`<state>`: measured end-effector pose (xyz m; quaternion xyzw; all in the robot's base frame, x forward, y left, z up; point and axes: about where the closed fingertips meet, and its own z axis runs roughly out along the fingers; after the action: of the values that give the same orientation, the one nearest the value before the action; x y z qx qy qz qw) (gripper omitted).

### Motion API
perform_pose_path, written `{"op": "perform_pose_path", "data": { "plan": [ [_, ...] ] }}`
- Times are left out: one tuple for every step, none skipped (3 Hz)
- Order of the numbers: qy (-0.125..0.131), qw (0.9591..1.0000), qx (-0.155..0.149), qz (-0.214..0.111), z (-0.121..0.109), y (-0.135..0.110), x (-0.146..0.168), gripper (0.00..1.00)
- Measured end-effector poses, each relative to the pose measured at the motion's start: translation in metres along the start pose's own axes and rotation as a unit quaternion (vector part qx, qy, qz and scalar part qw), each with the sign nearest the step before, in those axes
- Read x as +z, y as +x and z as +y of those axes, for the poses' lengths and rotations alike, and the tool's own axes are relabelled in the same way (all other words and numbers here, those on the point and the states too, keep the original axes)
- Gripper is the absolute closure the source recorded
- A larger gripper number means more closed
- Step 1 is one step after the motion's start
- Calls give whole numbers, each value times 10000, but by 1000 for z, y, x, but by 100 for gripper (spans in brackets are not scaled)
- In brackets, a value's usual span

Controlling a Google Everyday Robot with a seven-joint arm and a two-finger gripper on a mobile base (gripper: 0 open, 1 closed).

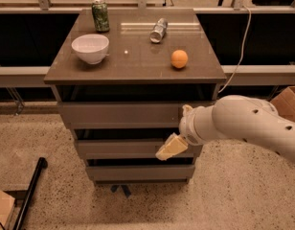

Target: Open middle drawer

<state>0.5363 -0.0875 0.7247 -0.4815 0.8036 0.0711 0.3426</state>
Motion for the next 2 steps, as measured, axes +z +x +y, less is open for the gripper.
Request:
{"op": "perform_pose_path", "data": {
  "plan": [
    [150, 9999, -20, 73, 6, 0, 26, 0],
    [235, 9997, -56, 2, 6, 2, 61, 0]
  ]
}}
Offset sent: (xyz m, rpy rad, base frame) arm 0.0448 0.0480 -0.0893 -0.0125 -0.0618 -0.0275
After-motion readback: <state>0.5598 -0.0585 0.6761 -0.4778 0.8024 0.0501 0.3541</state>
